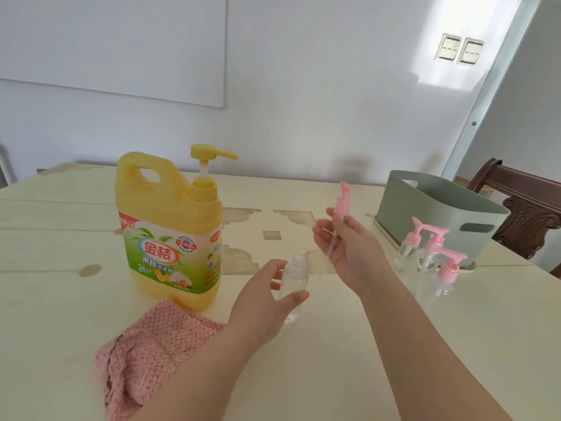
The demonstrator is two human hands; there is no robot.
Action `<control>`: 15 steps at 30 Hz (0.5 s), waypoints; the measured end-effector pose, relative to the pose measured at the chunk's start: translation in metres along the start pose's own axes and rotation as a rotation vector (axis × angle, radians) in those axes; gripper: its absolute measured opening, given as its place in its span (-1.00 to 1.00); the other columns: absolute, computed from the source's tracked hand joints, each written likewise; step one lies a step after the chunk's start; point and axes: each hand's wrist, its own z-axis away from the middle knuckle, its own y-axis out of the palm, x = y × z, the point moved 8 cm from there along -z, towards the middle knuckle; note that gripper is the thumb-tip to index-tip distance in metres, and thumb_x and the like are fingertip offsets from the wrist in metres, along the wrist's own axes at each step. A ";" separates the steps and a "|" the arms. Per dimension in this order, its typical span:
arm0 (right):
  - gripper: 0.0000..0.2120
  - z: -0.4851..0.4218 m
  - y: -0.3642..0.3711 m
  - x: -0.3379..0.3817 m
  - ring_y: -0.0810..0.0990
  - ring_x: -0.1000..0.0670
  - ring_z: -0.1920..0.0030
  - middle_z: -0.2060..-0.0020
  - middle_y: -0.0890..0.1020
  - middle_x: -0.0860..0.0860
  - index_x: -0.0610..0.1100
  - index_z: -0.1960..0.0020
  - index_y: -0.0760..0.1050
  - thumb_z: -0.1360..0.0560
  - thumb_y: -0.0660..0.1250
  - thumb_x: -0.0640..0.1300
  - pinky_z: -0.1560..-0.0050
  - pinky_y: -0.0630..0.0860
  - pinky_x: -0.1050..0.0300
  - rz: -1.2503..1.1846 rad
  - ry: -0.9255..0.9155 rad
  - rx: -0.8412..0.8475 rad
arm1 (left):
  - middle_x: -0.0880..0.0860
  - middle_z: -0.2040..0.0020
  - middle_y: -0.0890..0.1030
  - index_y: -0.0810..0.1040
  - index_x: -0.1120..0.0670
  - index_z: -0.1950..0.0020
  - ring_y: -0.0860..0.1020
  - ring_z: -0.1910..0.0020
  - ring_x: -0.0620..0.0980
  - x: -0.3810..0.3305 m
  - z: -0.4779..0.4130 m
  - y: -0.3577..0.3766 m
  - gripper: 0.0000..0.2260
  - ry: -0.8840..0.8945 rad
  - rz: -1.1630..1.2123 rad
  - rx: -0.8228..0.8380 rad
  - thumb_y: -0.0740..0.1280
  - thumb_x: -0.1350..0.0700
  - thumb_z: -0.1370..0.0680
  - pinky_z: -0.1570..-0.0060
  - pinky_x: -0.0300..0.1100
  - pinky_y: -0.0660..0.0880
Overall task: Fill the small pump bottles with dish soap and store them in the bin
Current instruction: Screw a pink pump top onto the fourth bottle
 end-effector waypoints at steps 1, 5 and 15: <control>-0.85 0.003 0.011 0.006 0.64 -0.01 0.22 0.25 0.63 -0.07 -0.20 -0.10 0.49 -0.63 0.16 -0.22 0.14 0.61 0.19 -0.065 -0.023 0.031 | -0.27 -0.04 0.51 0.41 -0.22 -0.12 0.47 -0.02 -0.30 0.001 0.000 0.000 -0.66 -0.003 -0.002 -0.002 0.44 -0.05 -0.42 0.09 -0.38 0.35; -0.81 0.012 0.045 0.024 0.59 0.06 0.31 0.28 0.63 -0.02 -0.15 -0.12 0.50 -0.64 0.12 -0.18 0.21 0.57 0.23 -0.178 -0.121 0.127 | -0.27 -0.05 0.51 0.40 -0.21 -0.13 0.47 -0.02 -0.28 0.001 -0.001 -0.001 -0.65 -0.005 -0.012 0.003 0.44 -0.07 -0.42 0.08 -0.36 0.37; -0.80 0.016 0.062 0.011 0.57 0.04 0.28 0.21 0.64 -0.01 -0.12 -0.17 0.49 -0.63 0.14 -0.22 0.16 0.54 0.21 0.179 -0.193 0.224 | -0.26 -0.06 0.51 0.39 -0.20 -0.18 0.46 -0.01 -0.30 0.001 -0.002 0.000 -0.62 0.007 -0.039 -0.006 0.43 -0.09 -0.42 0.10 -0.37 0.37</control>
